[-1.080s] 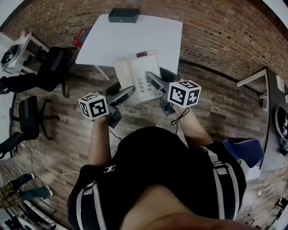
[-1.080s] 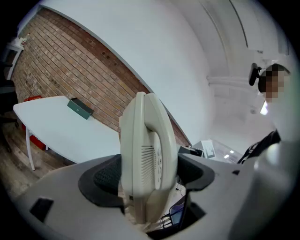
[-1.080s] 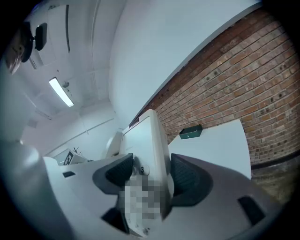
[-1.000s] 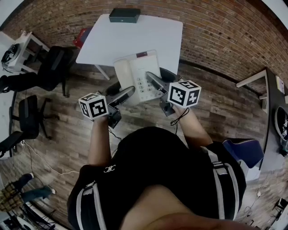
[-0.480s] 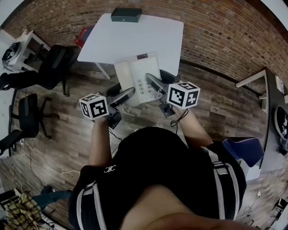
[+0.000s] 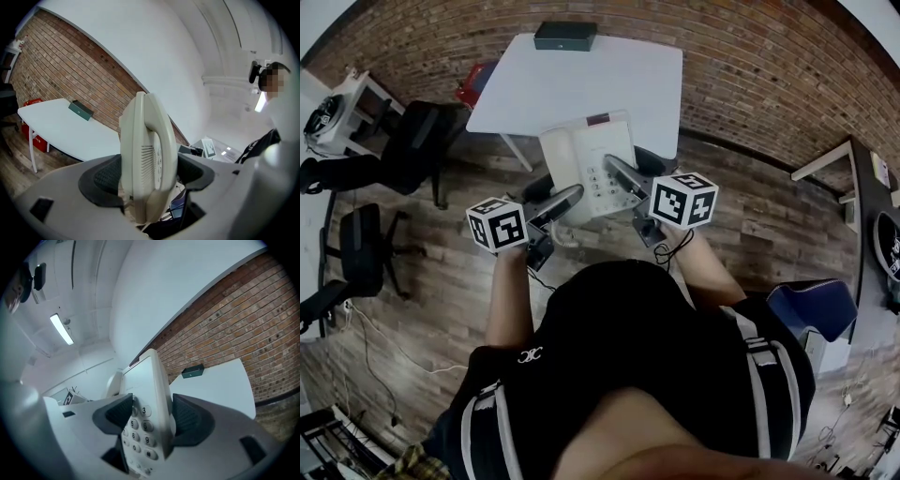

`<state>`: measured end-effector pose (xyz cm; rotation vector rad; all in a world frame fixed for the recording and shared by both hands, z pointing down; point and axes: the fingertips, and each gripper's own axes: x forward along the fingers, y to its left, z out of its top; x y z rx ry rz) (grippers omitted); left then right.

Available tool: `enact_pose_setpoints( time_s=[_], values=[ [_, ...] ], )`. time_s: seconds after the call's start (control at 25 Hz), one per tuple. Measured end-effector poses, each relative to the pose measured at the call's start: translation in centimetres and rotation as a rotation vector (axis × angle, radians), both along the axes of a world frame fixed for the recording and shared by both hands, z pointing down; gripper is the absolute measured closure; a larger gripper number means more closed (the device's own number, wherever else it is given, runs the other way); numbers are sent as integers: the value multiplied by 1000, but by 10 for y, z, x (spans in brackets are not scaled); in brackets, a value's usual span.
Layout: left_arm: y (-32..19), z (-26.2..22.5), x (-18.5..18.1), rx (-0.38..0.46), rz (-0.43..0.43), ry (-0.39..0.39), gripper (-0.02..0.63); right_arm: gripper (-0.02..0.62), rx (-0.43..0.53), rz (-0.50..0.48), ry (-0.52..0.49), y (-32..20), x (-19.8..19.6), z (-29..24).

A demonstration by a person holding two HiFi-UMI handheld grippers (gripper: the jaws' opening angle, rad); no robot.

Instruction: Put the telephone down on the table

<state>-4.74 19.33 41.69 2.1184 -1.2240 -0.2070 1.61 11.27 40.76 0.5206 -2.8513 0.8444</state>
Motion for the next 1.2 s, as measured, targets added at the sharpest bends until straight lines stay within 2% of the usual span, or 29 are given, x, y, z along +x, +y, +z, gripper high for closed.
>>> enact_pose_setpoints(
  time_s=[0.44, 1.2],
  values=[
    [24, 1, -15, 25, 31, -12, 241, 364, 33, 32, -8, 26, -13, -1],
    [-23, 14, -44, 26, 53, -25, 241, 362, 33, 44, -14, -20, -41, 12]
  ],
)
